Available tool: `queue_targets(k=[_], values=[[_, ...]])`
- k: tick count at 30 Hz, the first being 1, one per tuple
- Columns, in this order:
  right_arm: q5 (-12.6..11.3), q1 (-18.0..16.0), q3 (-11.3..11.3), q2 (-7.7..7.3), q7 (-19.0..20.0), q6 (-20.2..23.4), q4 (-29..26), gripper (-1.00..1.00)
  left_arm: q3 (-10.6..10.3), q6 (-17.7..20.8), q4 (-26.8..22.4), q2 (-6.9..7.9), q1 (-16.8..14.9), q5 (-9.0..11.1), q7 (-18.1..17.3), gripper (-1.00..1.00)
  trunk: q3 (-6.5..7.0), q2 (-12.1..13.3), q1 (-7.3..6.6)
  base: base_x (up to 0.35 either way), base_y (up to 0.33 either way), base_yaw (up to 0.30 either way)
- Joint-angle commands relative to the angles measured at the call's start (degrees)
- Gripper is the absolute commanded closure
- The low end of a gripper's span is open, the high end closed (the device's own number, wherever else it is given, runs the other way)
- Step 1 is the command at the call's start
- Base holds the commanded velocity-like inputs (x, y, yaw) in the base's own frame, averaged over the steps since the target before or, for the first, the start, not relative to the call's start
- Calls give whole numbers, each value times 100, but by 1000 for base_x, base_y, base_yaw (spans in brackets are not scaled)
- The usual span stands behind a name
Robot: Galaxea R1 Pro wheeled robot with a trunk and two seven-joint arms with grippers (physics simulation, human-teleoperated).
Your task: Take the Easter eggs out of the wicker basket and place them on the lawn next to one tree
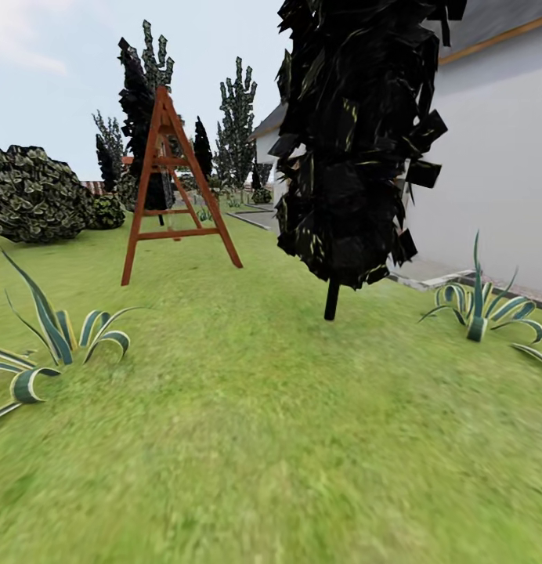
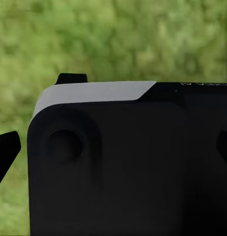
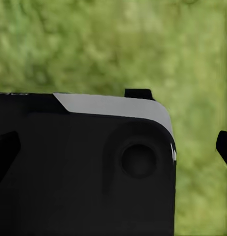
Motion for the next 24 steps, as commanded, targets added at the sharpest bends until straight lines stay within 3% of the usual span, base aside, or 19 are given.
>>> queue_targets(k=[1,16,24], values=[[2,-3,1,0,1,-19,4,-100,6,3,-13,-1,4,13,3,-100,-5,-2,3,322,-103,38],[2,-3,-4,-8,1,-19,-149,-100,10,1,-13,-1,4,14,13,-100,-5,-2,3,322,-111,215],[2,-3,-9,-5,1,-19,-143,-100,10,0,-13,-1,2,14,24,-100,-5,-2,3,287,-175,32]])
